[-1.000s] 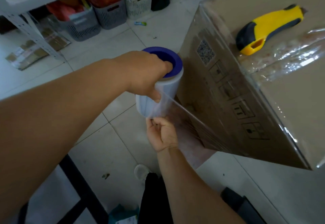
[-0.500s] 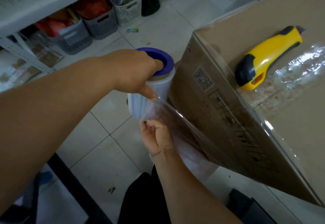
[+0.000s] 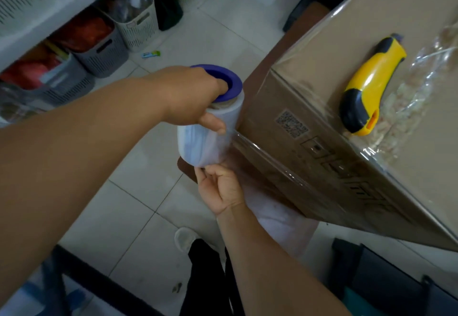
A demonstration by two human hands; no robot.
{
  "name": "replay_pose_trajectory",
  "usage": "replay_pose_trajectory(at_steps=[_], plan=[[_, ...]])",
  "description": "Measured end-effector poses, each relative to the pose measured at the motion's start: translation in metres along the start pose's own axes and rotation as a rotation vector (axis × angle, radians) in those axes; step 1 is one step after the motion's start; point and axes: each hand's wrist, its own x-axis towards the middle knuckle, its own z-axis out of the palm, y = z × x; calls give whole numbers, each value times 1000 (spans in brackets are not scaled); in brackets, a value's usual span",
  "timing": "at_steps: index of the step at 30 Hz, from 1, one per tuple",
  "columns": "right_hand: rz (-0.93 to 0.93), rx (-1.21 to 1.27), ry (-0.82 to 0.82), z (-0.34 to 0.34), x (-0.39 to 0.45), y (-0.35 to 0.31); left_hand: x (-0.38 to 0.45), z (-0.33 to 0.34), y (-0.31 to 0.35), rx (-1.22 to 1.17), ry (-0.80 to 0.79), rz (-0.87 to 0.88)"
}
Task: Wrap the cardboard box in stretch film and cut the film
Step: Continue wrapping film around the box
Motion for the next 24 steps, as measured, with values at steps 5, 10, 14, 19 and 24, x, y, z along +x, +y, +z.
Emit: replay_pose_trajectory(at_steps=[5, 10, 14, 19, 24], plan=[[-23, 6, 18, 9, 10, 3, 10, -5, -10, 36, 10, 30], [-29, 15, 6, 17, 20, 2, 23, -9, -20, 45, 11, 55], [-20, -1, 44, 23, 30, 2, 35, -11, -27, 49, -12, 71], [-8, 16, 68, 21, 46, 3, 51, -7, -36, 60, -34, 93], [-32, 12, 63, 23, 55, -2, 65, -4, -41, 49, -24, 118]])
